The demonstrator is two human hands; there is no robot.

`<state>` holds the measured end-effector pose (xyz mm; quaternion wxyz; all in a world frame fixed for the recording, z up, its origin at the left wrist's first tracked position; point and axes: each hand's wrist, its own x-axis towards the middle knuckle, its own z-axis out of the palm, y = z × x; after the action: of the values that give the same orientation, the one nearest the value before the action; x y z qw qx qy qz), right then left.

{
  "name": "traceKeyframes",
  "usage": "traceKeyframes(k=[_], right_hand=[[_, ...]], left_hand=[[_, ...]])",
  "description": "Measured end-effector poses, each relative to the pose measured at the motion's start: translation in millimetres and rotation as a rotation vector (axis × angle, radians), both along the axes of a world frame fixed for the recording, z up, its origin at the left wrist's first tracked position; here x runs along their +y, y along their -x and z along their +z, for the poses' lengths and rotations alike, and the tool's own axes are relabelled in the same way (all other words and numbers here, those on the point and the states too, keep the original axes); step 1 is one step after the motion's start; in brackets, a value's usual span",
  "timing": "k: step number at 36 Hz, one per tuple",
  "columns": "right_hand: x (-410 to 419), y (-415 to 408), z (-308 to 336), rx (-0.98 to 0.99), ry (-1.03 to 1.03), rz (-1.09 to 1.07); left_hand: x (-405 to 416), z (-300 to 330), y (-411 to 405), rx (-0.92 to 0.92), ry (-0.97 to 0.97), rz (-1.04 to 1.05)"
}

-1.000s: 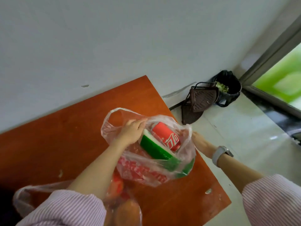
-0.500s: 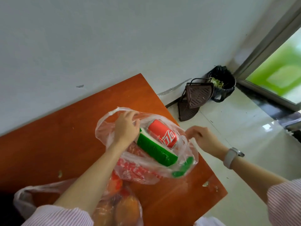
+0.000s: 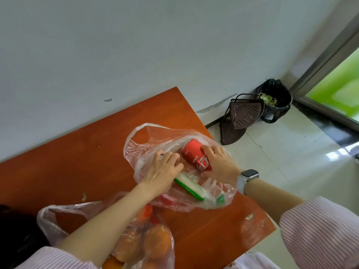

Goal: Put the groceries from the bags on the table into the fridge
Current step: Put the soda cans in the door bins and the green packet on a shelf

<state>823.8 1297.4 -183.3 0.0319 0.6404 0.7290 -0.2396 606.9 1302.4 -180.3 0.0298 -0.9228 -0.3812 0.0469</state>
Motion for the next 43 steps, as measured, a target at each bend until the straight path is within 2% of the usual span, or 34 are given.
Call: traceKeyframes(k=[4, 7, 13, 17, 23, 27, 31, 36, 39, 43], right_hand=[[-6.6, -7.2, -11.7, 0.077, 0.043, -0.078], [-6.6, -8.2, -14.3, 0.070, -0.013, -0.111], [-5.8, -10.2, 4.2, 0.199, -0.080, -0.147], [0.0, -5.3, 37.2, 0.337, -0.174, -0.154], [-8.8, -14.2, 74.9, 0.768, -0.298, -0.479], [-13.6, -26.0, 99.4, 0.839, -0.411, -0.492], [-31.1, -35.5, 101.9, 0.810, -0.381, -0.459], [-60.7, -40.9, 88.8, 0.713, -0.281, -0.390], [-83.3, -38.6, 80.0, 0.754, -0.257, -0.423], [-108.0, -37.6, 91.7, 0.905, -0.376, -0.523]], left_hand=[[-3.5, -4.6, 10.2, -0.006, 0.054, -0.049], [-1.5, -5.1, 17.0, -0.083, 0.116, -0.070], [11.6, 8.8, 19.5, -0.192, 0.070, -0.051], [20.6, 27.2, 28.4, -0.251, 0.025, -0.020], [20.8, 51.2, 38.3, -0.380, 0.039, 0.174], [20.2, 86.7, 28.4, -0.296, 0.132, 0.334], [20.5, 108.6, 23.1, -0.185, 0.175, 0.501], [16.8, 122.3, 16.7, -0.058, 0.066, 0.678], [3.8, 126.4, 13.0, -0.212, 0.097, 0.798], [-30.8, 136.2, 0.7, -0.662, 0.145, 0.889]])
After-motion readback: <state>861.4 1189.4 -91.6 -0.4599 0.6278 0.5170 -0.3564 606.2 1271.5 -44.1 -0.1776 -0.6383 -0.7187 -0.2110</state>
